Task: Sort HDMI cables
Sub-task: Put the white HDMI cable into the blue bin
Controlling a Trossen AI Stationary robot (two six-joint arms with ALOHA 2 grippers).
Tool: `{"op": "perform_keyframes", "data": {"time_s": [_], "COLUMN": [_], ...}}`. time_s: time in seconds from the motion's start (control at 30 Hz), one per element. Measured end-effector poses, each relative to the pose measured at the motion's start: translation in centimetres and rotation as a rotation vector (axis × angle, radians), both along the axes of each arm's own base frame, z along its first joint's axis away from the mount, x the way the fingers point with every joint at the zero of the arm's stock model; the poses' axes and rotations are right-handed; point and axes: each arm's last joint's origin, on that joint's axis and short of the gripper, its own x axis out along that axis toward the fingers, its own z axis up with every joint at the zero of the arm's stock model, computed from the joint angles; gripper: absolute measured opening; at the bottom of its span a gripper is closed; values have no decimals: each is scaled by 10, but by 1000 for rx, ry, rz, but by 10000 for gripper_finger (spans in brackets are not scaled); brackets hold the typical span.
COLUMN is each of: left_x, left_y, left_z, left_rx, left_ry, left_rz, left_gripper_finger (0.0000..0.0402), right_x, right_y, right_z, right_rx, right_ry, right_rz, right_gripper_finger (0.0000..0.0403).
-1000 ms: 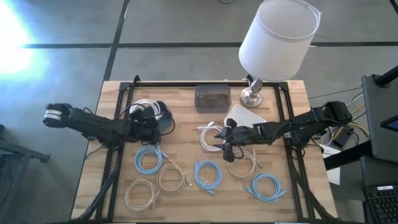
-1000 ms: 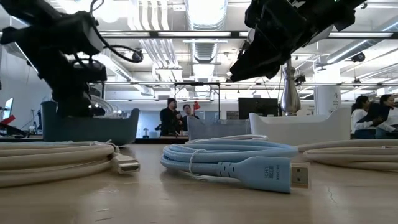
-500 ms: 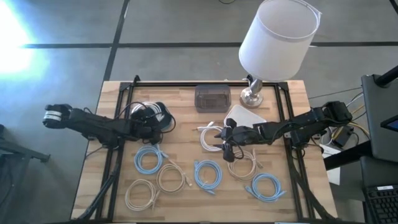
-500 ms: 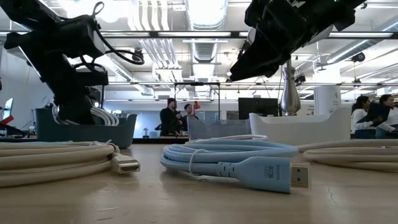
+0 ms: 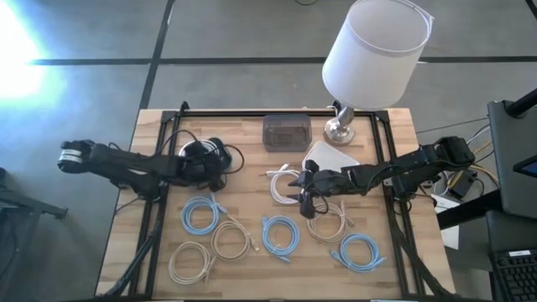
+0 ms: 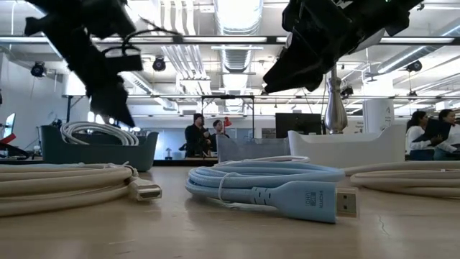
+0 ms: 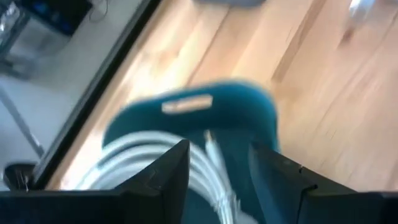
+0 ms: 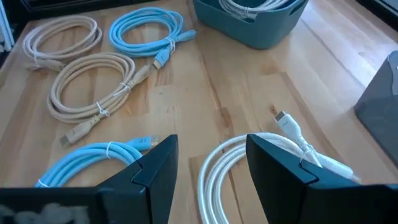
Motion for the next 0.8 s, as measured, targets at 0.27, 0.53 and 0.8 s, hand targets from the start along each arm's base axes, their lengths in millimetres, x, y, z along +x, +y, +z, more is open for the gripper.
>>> {"op": "perform_keyframes", "data": {"time_s": [0.27, 0.53, 0.8], "left_x": [12, 13, 13], "left_y": [0, -1, -1], "left_z": [13, 13, 13], "left_rx": [35, 19, 15], "left_ry": [-86, -96, -108], "left_rz": [-64, -74, -70], "left_gripper_finger": [167, 167, 168], "right_x": [17, 51, 88], "right_y": [5, 7, 7], "right_z": [-26, -46, -64], "right_rx": [39, 74, 57], "right_ry": [40, 216, 426], "right_rz": [58, -1, -71], "right_gripper_finger": [184, 184, 184]}}
